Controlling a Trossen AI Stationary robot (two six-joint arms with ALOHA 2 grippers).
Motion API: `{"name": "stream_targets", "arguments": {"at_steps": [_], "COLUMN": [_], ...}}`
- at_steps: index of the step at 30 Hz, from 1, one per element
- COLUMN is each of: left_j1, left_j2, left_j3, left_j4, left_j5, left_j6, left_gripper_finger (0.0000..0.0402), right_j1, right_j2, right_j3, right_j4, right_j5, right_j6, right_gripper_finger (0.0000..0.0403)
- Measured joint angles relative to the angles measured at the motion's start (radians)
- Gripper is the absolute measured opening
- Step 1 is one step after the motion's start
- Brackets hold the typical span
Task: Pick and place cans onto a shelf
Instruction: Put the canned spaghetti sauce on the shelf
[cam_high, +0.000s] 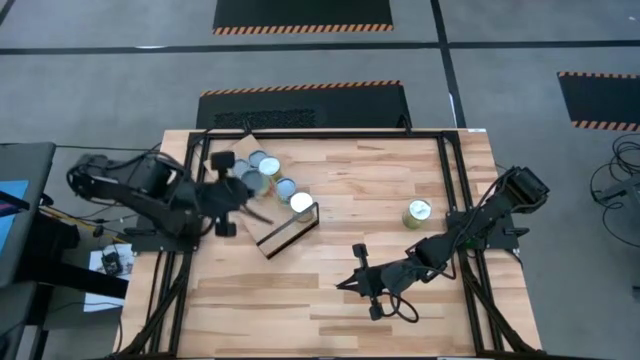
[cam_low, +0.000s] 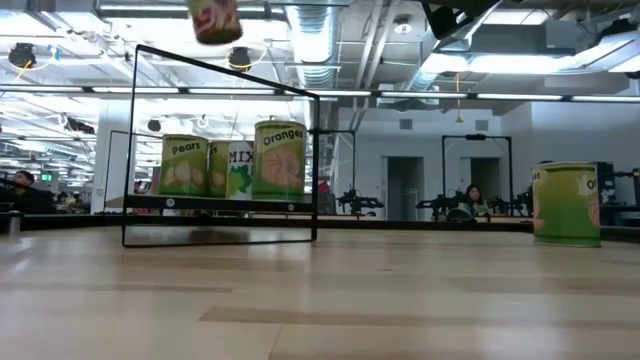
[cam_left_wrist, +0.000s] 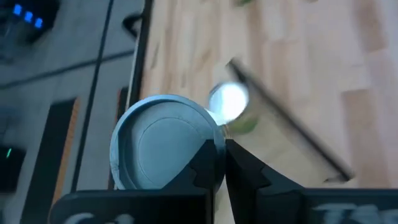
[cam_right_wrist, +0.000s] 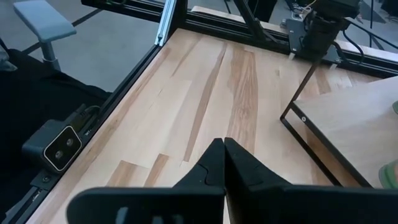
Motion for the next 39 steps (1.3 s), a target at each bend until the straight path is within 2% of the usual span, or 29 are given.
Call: {"name": "stream_targets", "arguments": {"at_steps": [5,12,17,22,26,39], "left_j1": [0.121,0.183,0.244,0.286,0.301,0.301], "left_j2": [-0.065,-0.164,-0.161,-0.132,-0.109,0.008], "left_j3": [-0.159,-0.478,-0.6,-0.628,-0.628,-0.628], "left_j4": [0.031,0.247,0.344,0.405,0.444,0.462], "left_j5": [0.047,0.17,0.197,0.219,0.288,0.289], "left_j6": [0.009,0.002,0.004,0.022,0.03,0.031], "left_gripper_finger": [0.0006,0.0006,0.0006,0.0006,0.0006,0.0006], "right_j1": [-0.001,0.0,-0.001,-0.001,-0.001,0.0], "right_j2": [0.0,0.0,0.0,0.0,0.0,0.0], "right_j3": [0.0,0.0,0.0,0.0,0.0,0.0], "right_j4": [0.002,0.002,0.002,0.01,0.009,0.009], "right_j5": [0.0,0.0,0.0,0.0,0.0,0.0], "right_j6": [0.0,0.0,0.0,0.0,0.0,-0.001], "right_gripper_finger": [0.0013,0.0013,0.0013,0.0013,0.0013,0.0013]}}
